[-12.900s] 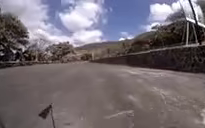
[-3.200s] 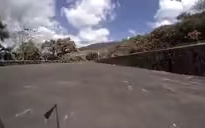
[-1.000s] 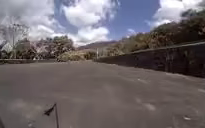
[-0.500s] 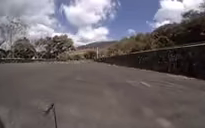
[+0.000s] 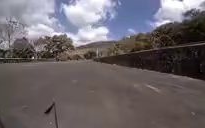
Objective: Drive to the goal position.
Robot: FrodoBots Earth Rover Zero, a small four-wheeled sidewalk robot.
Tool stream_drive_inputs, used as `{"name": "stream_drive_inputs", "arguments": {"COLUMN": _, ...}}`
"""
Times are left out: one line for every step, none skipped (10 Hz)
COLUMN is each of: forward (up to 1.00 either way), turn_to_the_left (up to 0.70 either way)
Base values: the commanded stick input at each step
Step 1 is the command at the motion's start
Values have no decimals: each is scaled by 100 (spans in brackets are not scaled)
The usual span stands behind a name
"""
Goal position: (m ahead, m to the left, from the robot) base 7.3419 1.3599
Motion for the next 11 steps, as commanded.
{"name": "stream_drive_inputs", "arguments": {"forward": 70, "turn_to_the_left": 2}}
{"name": "stream_drive_inputs", "arguments": {"forward": 70, "turn_to_the_left": 2}}
{"name": "stream_drive_inputs", "arguments": {"forward": 70, "turn_to_the_left": 2}}
{"name": "stream_drive_inputs", "arguments": {"forward": 70, "turn_to_the_left": 2}}
{"name": "stream_drive_inputs", "arguments": {"forward": 70, "turn_to_the_left": 2}}
{"name": "stream_drive_inputs", "arguments": {"forward": 70, "turn_to_the_left": 2}}
{"name": "stream_drive_inputs", "arguments": {"forward": 70, "turn_to_the_left": 2}}
{"name": "stream_drive_inputs", "arguments": {"forward": 70, "turn_to_the_left": 2}}
{"name": "stream_drive_inputs", "arguments": {"forward": 70, "turn_to_the_left": 2}}
{"name": "stream_drive_inputs", "arguments": {"forward": 70, "turn_to_the_left": 2}}
{"name": "stream_drive_inputs", "arguments": {"forward": 70, "turn_to_the_left": 2}}
